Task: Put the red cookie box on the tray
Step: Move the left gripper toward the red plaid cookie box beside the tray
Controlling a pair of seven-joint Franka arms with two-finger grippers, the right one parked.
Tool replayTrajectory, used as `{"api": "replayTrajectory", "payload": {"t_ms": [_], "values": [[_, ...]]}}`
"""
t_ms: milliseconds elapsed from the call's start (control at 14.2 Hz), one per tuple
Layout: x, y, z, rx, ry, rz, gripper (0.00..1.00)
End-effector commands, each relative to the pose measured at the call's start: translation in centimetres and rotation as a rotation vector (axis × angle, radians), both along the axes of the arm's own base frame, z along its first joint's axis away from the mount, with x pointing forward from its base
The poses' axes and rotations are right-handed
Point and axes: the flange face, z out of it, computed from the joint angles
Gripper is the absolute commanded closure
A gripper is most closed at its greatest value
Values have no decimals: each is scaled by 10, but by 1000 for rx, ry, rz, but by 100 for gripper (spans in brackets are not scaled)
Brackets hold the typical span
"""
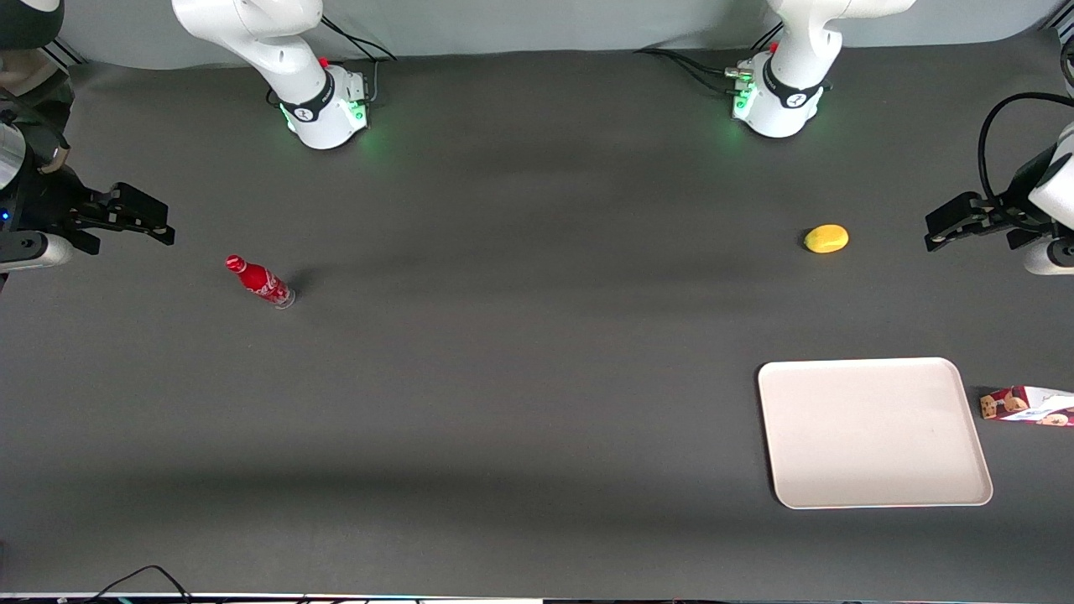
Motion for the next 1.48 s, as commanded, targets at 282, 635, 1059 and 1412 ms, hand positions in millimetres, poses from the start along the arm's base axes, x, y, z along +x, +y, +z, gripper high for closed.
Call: {"api": "replayTrajectory", "payload": {"t_ms": [282, 635, 1059, 1412], "values": [[0, -1, 5, 15, 14, 13, 0], [0, -1, 4, 17, 15, 15, 0], [-2, 47, 4, 24, 25, 101, 0], [-3, 175, -23, 93, 56, 291, 0]]}}
